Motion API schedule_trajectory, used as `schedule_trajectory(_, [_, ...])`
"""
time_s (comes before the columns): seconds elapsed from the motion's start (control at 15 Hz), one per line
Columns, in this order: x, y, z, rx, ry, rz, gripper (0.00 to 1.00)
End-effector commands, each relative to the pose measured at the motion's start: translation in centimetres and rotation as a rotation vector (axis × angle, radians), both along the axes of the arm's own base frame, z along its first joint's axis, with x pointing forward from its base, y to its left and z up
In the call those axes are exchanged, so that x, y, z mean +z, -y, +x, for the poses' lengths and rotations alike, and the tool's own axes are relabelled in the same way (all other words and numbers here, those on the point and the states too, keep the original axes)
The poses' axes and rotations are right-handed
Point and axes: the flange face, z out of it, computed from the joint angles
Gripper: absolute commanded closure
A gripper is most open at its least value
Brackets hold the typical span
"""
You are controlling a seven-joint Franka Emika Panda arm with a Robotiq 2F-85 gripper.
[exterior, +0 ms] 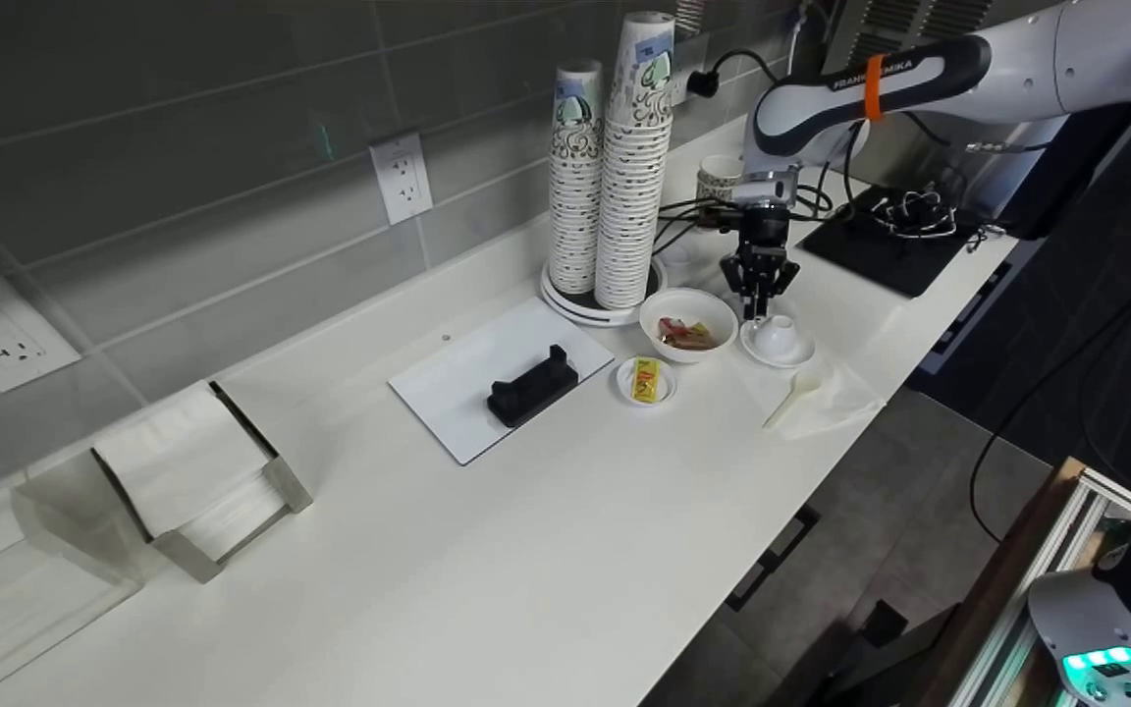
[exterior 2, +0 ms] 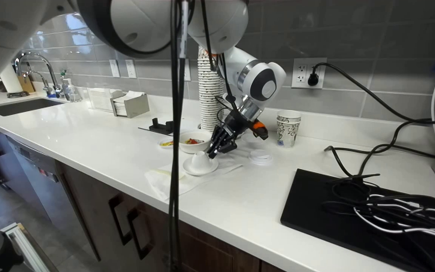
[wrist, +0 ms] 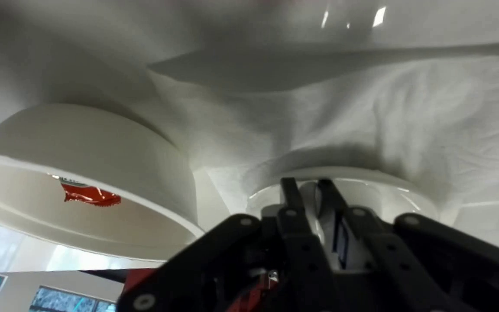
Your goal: Remove the mug from the plate and then put it on the counter
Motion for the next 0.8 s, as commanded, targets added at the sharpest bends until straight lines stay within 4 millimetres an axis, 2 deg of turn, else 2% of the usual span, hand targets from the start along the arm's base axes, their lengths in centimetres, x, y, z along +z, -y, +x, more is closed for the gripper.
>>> schedule_trajectory(0.0, [0.1, 0.1, 0.3, 0.015, 0.012, 0.012, 0.96])
schedule_trajectory(0.13, [0.1, 0.0, 0.3, 0.019, 0.011, 0.018, 1.00])
schedule_trajectory(0.4, [0.5, 0.0, 0.0, 0.011, 0.012, 0.027, 0.97])
schedule_trajectory(0.73, [2.1, 0.0, -0.8, -0.020, 0.026, 0.073, 0.97])
